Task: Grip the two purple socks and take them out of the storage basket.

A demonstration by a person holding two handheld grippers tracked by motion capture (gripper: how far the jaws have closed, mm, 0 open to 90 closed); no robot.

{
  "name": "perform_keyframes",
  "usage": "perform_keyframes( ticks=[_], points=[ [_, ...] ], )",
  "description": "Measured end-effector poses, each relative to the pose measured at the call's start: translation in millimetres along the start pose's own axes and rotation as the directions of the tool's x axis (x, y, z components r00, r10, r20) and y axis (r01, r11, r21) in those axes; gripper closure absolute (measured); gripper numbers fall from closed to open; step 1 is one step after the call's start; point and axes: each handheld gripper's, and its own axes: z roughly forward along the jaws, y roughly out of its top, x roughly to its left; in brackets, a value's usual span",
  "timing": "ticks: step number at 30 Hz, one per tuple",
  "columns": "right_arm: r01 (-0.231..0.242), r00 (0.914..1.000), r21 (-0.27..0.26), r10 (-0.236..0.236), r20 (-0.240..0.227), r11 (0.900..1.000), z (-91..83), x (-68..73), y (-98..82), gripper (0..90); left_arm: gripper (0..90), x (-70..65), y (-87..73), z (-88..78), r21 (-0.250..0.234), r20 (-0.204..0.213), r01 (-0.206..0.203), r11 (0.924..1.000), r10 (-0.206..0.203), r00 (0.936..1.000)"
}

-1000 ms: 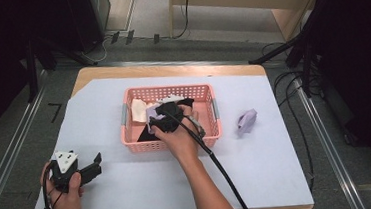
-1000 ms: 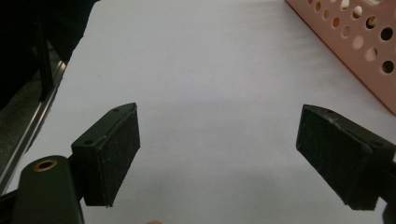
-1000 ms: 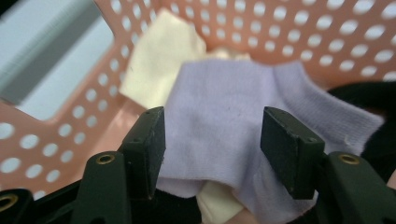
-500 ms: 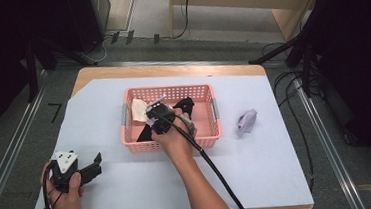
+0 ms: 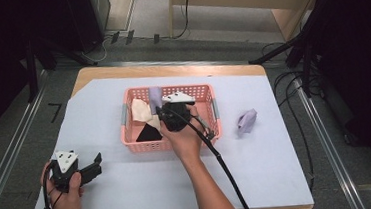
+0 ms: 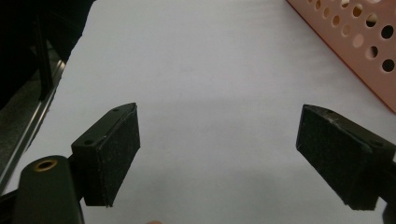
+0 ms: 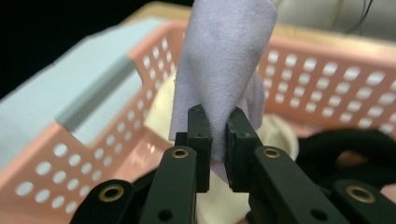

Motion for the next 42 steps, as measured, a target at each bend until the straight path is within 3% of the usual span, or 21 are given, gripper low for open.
perform_keyframes(
  ticks=[3, 7, 10, 17, 22, 27, 35, 41, 42],
  points=[
    [0.038, 0.9991, -0.090, -0.039, -0.014, 0.995, -9.0, -1.3, 2.1, 83.0, 15.0, 0.0, 0.0, 0.0, 0.000, 0.000, 0.000, 1.0000, 0.000, 1.0000],
    [0.082, 0.9962, -0.201, -0.086, -0.012, 0.976, -19.0, -6.6, 3.9, 82.9, 14.9, 0.2, 0.1, -0.1, 0.001, 0.001, -0.002, 1.0000, 0.002, 1.0000],
    [0.106, 0.9943, -0.265, -0.105, 0.020, 0.958, -25.7, -11.9, 3.9, 83.0, 14.9, 0.3, 0.1, -0.1, 0.001, 0.001, -0.001, 1.0000, 0.001, 1.0000],
    [0.139, 0.9897, -0.351, -0.118, 0.080, 0.926, -40.8, -25.5, 3.5, 83.2, 14.9, 0.0, -0.1, 0.5, -0.005, 0.000, 0.004, 1.0000, -0.004, 1.0000],
    [0.149, 0.9839, -0.405, -0.094, 0.152, 0.902, -53.3, -42.7, 2.5, 83.1, 14.9, 0.0, -0.1, 0.4, -0.004, 0.000, 0.003, 1.0000, -0.003, 1.0000],
    [0.160, 0.9759, -0.418, -0.080, 0.203, 0.894, -63.8, -59.2, -0.3, 83.2, 14.9, 0.0, -0.1, 0.3, -0.003, 0.001, 0.003, 1.0000, -0.003, 1.0000],
    [0.144, 0.9679, -0.430, -0.037, 0.248, 0.891, -88.5, -88.0, -4.3, 83.2, 14.9, -0.2, -0.1, 0.1, -0.004, -0.003, -0.004, 1.0000, 0.004, 1.0000],
    [0.112, 0.9618, -0.430, 0.011, 0.273, 0.896, -101.4, -108.3, -13.5, 83.2, 14.9, -0.6, -0.3, -0.1, -0.007, -0.003, -0.002, 1.0000, 0.002, 1.0000],
    [0.105, 0.9572, -0.422, 0.023, 0.288, 0.900, -106.1, -116.5, -18.3, 83.1, 14.9, -0.5, -0.2, -0.2, -0.004, -0.004, -0.002, 1.0000, 0.002, 1.0000]
  ],
)
